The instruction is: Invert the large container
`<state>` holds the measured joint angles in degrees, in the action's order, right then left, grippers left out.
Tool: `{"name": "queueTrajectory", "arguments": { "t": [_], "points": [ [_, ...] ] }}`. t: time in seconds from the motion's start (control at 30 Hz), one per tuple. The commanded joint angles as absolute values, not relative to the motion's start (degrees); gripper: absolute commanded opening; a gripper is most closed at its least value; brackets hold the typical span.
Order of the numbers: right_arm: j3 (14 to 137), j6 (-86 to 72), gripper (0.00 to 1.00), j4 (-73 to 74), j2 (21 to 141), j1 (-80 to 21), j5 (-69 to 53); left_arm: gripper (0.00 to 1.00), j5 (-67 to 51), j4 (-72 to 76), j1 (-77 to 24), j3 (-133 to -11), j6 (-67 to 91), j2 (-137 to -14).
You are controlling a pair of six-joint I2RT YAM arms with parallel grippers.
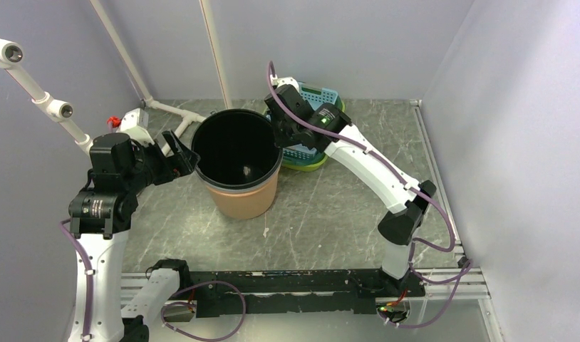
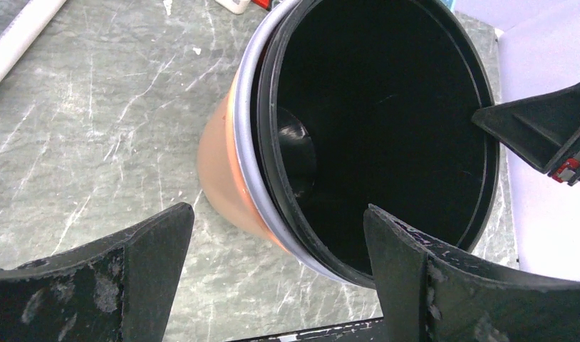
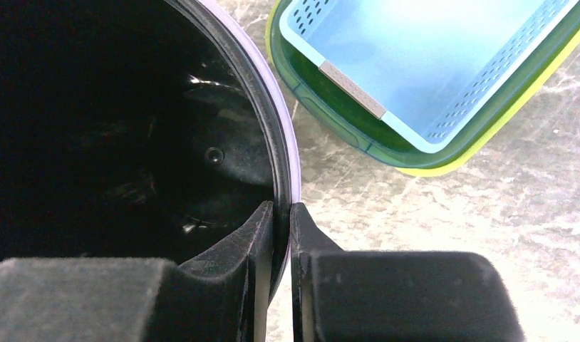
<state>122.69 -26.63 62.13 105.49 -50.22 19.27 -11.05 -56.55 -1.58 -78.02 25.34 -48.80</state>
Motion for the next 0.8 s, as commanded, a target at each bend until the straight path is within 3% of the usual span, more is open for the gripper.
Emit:
{"name": "queueTrajectory", "arguments": {
  "t": [0.0,0.13,0.37,0.77],
  "points": [
    [121.8,-26.9,0.07,60.9,101.3,-50.8,19.6,0.95,-9.4,-56.8,-1.6,-79.8,26.1,-47.8],
    [120.8,-27.5,0.00,60.3,99.4,-50.8,20.1,0.95,-9.9,-56.0,-1.5,-80.2,26.4,-47.3],
    [119.2,-27.1,0.00,59.4,95.5,-50.9,17.1,0.95,-16.8,-54.8,-1.6,-81.2,24.8,-48.8],
    [116.7,-26.2,0.00,57.1,91.1,-50.9,10.9,0.80,-33.1,-56.2,-1.6,-82.6,21.5,-54.8]
  ]
}}
